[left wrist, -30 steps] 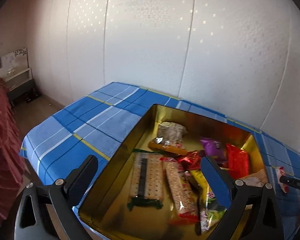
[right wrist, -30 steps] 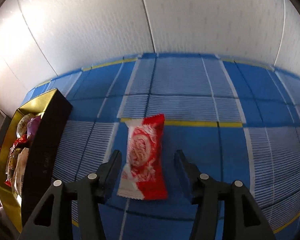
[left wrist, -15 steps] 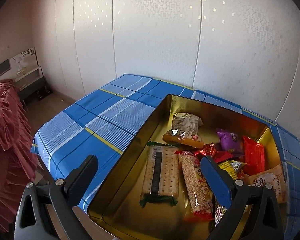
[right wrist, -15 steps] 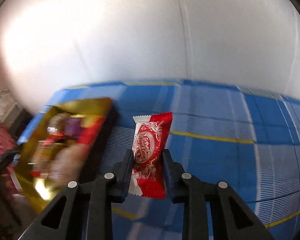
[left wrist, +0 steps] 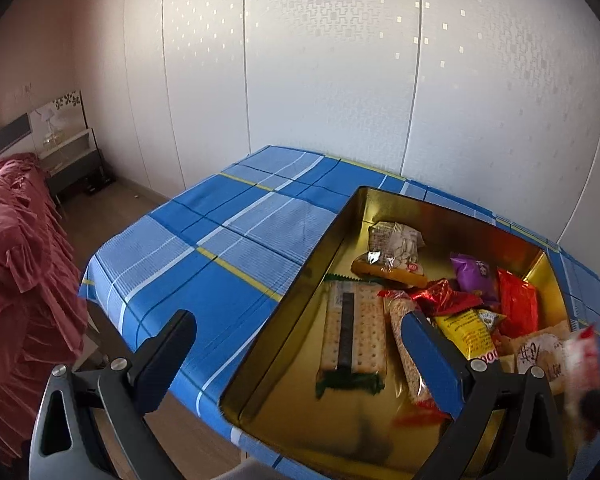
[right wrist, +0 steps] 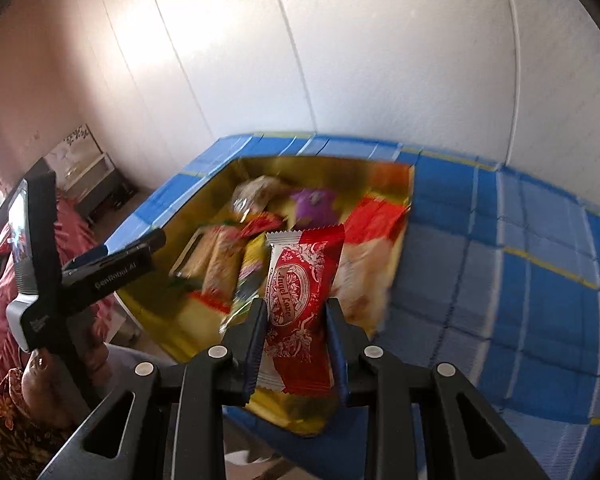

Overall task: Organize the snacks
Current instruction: 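Carry the red-and-white candy into the tray and release it with the right gripper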

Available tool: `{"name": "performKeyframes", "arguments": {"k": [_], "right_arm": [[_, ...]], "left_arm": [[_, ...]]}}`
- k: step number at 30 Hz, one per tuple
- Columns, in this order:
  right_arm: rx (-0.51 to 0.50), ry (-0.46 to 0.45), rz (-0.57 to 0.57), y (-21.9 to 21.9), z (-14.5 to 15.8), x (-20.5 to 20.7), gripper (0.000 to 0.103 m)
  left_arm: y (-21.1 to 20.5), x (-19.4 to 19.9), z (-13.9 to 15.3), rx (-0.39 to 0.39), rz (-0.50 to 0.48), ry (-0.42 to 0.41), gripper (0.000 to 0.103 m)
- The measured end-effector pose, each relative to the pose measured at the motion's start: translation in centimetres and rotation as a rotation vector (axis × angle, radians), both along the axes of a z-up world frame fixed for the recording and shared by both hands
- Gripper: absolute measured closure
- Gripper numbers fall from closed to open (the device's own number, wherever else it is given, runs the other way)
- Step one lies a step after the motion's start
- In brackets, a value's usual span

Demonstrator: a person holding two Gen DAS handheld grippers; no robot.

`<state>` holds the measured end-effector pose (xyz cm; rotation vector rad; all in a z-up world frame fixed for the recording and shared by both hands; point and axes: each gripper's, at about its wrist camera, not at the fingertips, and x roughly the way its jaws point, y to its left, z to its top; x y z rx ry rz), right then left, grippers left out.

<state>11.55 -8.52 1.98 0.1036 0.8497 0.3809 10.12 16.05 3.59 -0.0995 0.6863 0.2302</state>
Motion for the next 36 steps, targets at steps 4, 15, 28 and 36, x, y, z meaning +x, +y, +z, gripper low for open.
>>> {"name": "performKeyframes", "arguments": {"k": [4,15,28,36], "right_arm": [[-0.01,0.058,0.025,1.7,-1.4,0.3,0.073],[-0.034,0.056,-0.082,1.2,-0.6,1.0,0.071],[-0.063,0.133,-0.04,2.3,-2.3,7.6,0.063],[0.028,0.109,-0.089,1.2,-1.9,3.6,0.063]], "left_arm": [[0.3,-0.9,0.1,-0.001,0.006,-0.015,0.0],[-0.4,-1.5,-0.3,-0.011,-0.025,-0.02,0.0],[-0.8,-1.4,-0.3,-0.01,-0.044,-0.016,0.0],[-0.7,-1.7,0.0,-0.052,-0.076,-0.022,0.0]]}}
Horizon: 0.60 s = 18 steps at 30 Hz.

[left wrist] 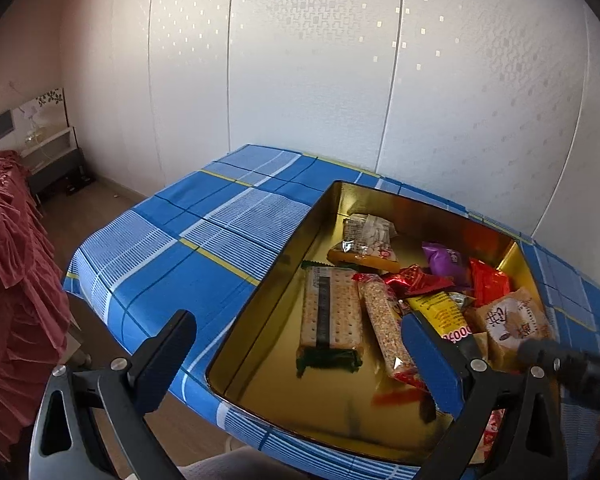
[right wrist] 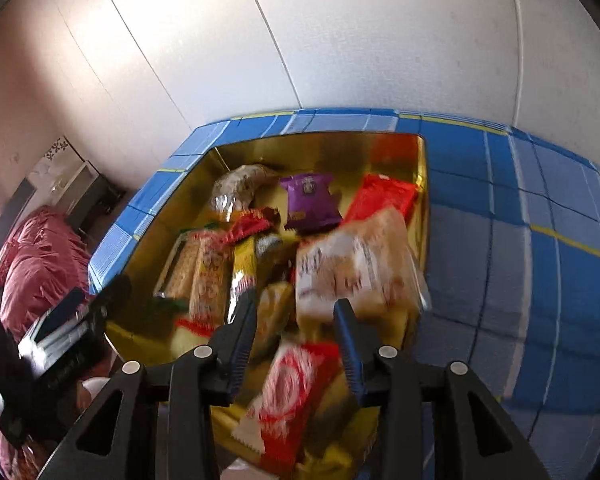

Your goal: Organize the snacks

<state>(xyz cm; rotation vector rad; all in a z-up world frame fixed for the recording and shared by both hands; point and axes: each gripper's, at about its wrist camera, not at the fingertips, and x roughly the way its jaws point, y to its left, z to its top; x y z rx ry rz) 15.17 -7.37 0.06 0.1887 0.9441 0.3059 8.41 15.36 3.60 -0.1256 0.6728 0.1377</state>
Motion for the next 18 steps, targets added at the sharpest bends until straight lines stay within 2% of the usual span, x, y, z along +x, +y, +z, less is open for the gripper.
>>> {"name": "performKeyframes", "arguments": {"k": [5,10,13,15,18], "right_arm": [[0.017,-0.026,-0.074,-1.1,-0.3,-3.1,0.063],[-0.056,-0.103,-0.121,-1.3,0.7,-5.6,0.062],[-0.082,-0.159,-0.157,-1.4,1.6,-7.2,0.06],[-0.111,-0.195,-0.181,-1.4,1.9,-8.2,0.055],[-0.157,-0.232,-0.205,-1.3,2.0,-9.9,0.052]], "left_arm": [[-1.2,-1.1,-0.1,0.023,-0.036,0.003,0.0],[-2.9,-2.8,-0.8,0.063,-0.082,0.073,0.0],[-2.9,-4.2,-0.5,0.08,-0.048,0.06,0.0],[-2.7,-5.1,-0.3,0.084,-0.029,0.048,0.0],[-2.4,-6.5,0.0,0.054,-0.029,0.049,0.0]]}}
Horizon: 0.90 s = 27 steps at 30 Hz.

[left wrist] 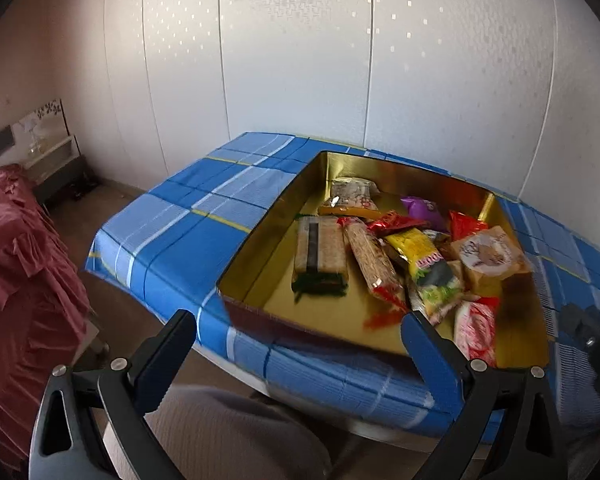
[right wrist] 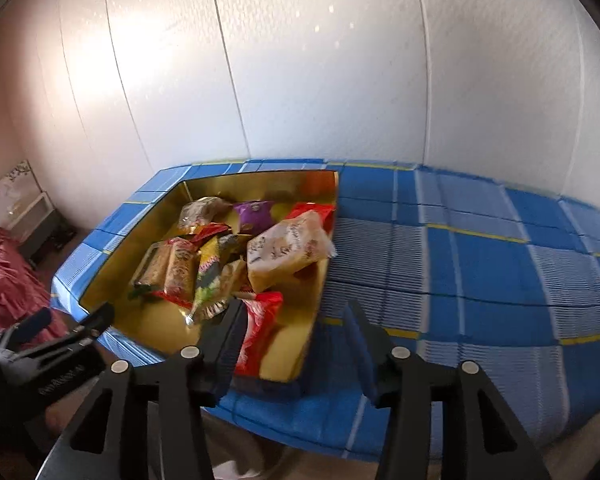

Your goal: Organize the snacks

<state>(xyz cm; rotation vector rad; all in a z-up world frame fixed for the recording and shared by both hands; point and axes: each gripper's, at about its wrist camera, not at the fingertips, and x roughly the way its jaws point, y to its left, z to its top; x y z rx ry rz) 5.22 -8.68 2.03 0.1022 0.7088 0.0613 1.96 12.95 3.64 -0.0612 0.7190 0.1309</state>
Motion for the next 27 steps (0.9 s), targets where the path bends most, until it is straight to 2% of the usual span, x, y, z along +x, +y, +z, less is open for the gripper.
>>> {"name": "performKeyframes", "arguments": {"k": [3,10,15,20,27], "right_arm": [[-0.011,-0.016,-0.006,0.1,-0.2,-1.6,0.052],[-0.063,-0.04,0.02,0.8,-0.5,-3.5,0.052],[-0.075,-0.05,0.0,0.5,-0.3,-3.4,0.047],[-0.076,-0.034,-0.007,0.5,-0.6,-3.5,0.047],[-0.08,-0.039,0.005,1.0,-0.9,-3.4,0.047]], "left_arm": [[0.2,-1.4,0.7,-0.026,0.008,-0.006,0.0],[-0.3,-2.8,0.8,0.015,0.03,-0.035,0.0],[-0.3,-2.6,1.0,0.04,0.049,-0.038,0.0],[-0.7,-2.9,1.0,0.061,0.036,-0.049,0.0],[-0.6,-2.6,0.5,0.059,0.027,-0.024,0.0]]}}
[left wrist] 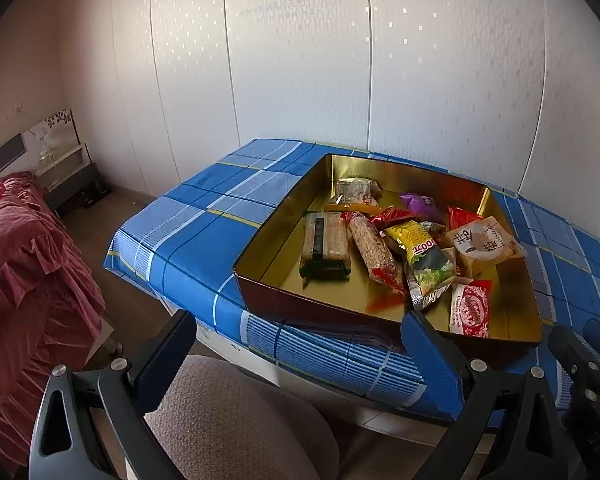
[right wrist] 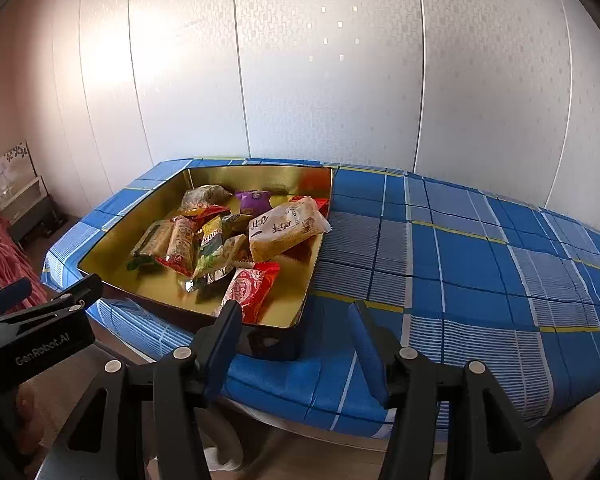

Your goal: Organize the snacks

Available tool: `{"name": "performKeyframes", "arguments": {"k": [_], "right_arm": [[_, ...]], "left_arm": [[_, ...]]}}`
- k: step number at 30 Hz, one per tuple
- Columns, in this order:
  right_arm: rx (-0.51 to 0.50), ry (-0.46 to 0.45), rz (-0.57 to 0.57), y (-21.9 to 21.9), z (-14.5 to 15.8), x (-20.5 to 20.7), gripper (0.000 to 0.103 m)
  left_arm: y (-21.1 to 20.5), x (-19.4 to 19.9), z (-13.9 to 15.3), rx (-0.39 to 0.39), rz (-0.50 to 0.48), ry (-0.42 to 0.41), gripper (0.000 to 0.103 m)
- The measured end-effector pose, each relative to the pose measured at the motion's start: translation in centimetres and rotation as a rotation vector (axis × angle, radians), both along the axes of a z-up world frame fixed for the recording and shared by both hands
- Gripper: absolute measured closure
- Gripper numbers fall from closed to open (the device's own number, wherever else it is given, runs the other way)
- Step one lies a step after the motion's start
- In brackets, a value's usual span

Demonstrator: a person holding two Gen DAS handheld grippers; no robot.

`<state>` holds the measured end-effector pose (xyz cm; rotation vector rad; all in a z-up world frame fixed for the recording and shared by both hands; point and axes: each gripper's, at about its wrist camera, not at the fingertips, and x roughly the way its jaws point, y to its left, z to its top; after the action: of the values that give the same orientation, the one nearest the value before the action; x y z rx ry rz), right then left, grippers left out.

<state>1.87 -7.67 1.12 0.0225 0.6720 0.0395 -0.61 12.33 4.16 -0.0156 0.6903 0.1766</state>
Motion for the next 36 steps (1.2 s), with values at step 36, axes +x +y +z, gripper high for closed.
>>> {"name": "performKeyframes", "arguments": {"k": [36], "right_arm": [[0.007,0.001,-0.008,-0.08,-0.05,0.21,0.047]], "left_arm": [[-0.7,-0.36,0.03,-0.01,-0.059,-0.011,0.0]]}}
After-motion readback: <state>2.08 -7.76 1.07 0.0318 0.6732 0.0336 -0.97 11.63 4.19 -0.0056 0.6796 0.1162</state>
